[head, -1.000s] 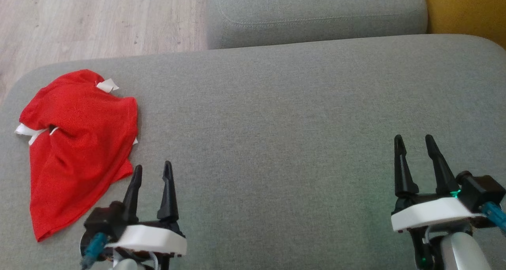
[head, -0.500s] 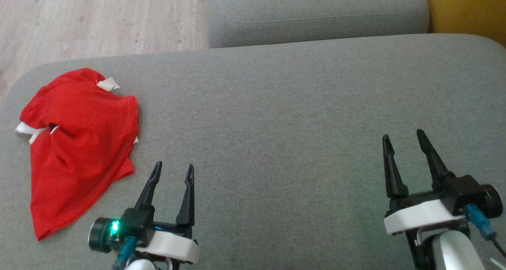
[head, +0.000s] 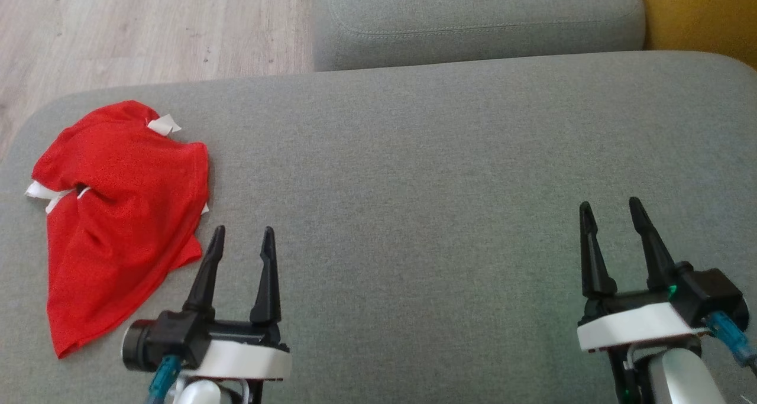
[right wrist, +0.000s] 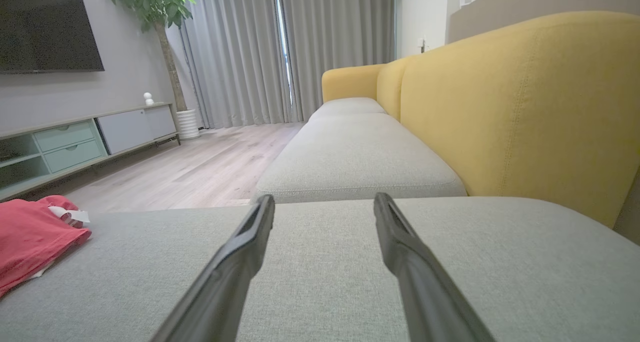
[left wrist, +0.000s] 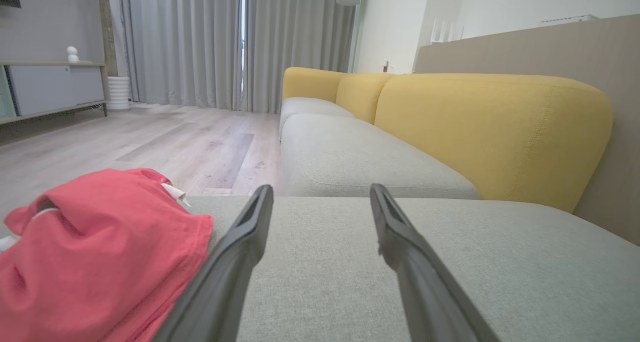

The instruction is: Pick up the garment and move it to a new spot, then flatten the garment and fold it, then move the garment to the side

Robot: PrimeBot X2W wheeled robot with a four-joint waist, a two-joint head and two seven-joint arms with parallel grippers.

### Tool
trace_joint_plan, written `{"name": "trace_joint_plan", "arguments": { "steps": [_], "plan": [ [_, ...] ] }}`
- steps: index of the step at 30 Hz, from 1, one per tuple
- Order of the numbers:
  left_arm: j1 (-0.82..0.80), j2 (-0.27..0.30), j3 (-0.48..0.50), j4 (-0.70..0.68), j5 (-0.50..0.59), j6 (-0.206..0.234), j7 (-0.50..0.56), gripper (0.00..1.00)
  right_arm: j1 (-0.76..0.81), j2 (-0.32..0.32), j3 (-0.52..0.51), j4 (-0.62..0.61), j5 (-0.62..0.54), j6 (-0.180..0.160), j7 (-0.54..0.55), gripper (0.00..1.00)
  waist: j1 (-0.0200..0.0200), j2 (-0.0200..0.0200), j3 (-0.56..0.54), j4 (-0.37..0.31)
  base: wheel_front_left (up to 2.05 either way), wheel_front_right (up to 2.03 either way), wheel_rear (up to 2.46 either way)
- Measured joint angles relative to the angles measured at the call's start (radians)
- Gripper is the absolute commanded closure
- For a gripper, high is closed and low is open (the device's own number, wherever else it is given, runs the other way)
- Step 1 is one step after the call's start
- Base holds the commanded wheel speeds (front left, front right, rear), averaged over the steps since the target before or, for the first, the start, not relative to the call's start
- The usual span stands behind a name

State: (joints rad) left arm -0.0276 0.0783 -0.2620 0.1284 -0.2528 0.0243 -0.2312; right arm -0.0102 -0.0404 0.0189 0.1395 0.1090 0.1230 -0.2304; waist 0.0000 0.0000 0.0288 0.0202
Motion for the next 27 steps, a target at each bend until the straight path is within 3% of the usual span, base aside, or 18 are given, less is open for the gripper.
{"name": "trace_joint_plan", "arguments": {
  "steps": [8,16,27],
  "plan": [
    [0.037,-0.018,0.023,-0.008,0.102,-0.035,-0.021,0.00,0.003,0.000,-0.003,0.085,0.017,0.000,-0.019,0.00,0.0000,0.0000,-0.004,-0.003,0.00,0.00,0.00],
    [0.037,-0.022,0.030,0.025,0.113,-0.052,-0.021,0.00,0.002,0.000,0.001,0.127,0.012,0.000,-0.019,0.00,0.0000,0.0000,-0.010,-0.008,0.00,0.00,0.00],
    [0.037,-0.025,0.035,0.032,0.113,-0.042,-0.021,0.00,0.002,0.000,0.033,0.121,0.013,0.000,-0.019,0.00,0.0000,0.0000,-0.028,0.020,0.00,0.00,0.00]
  ]
}}
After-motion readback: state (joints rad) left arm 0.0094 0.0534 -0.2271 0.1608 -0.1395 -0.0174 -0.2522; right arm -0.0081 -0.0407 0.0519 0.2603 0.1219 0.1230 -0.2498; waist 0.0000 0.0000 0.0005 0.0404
